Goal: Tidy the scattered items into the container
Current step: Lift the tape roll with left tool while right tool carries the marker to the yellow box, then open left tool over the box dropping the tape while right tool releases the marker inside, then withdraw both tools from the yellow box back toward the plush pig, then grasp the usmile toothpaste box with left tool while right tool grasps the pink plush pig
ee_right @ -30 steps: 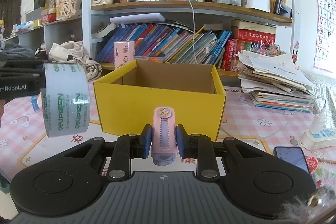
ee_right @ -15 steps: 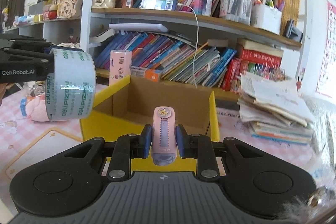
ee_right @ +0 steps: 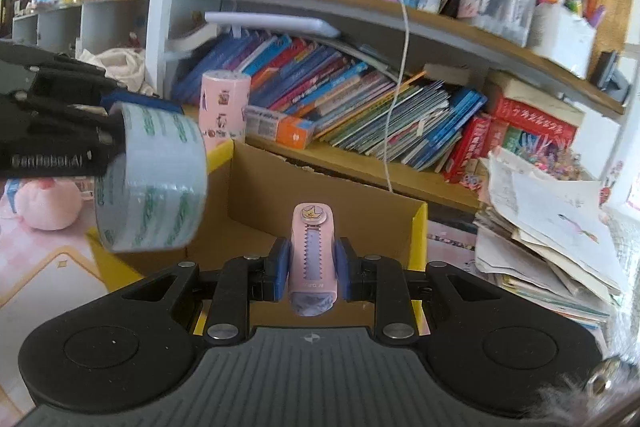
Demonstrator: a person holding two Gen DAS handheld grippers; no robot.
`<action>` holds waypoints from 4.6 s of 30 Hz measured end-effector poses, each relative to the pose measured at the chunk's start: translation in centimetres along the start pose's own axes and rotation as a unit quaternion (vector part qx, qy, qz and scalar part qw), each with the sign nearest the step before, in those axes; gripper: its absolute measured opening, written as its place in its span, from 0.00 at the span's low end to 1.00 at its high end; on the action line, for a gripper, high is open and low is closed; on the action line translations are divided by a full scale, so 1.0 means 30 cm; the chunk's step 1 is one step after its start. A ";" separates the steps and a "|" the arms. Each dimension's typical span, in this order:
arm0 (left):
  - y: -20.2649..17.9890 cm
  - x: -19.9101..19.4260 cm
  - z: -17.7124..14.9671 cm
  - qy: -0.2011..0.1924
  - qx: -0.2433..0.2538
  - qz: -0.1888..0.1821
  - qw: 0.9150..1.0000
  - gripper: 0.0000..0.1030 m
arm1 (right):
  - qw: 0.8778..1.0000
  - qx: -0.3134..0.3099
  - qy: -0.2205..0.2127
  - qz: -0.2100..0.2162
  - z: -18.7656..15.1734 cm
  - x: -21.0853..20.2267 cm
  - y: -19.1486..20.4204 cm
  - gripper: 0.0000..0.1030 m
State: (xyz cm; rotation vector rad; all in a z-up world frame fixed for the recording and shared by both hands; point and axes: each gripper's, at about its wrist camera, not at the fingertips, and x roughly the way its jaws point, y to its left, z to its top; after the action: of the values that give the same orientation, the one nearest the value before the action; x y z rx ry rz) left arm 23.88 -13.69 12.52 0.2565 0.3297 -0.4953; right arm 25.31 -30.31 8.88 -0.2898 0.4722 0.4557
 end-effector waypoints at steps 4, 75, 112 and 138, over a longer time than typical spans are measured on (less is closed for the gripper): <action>0.006 0.072 -0.020 0.030 0.001 -0.006 1.000 0.20 | 0.999 -0.009 0.031 0.013 0.008 0.087 -0.001 0.23; -0.092 -0.351 -0.190 -0.041 0.036 0.011 0.998 0.97 | 0.999 -0.002 -0.037 0.007 -0.122 -0.257 0.151 0.95; 0.063 -0.520 -0.569 0.040 -0.078 0.118 0.989 0.97 | 0.995 0.036 0.042 0.083 -0.340 -0.110 0.500 0.98; 0.222 -0.545 -0.685 0.067 -0.138 0.162 0.975 0.97 | 0.987 0.024 0.060 0.146 -0.279 0.052 0.695 0.98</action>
State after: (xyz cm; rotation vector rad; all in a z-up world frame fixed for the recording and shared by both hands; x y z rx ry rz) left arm 8.62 5.37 0.78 0.0701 0.4742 -0.1063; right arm 13.37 -14.92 -2.42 -0.2016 0.6471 0.7145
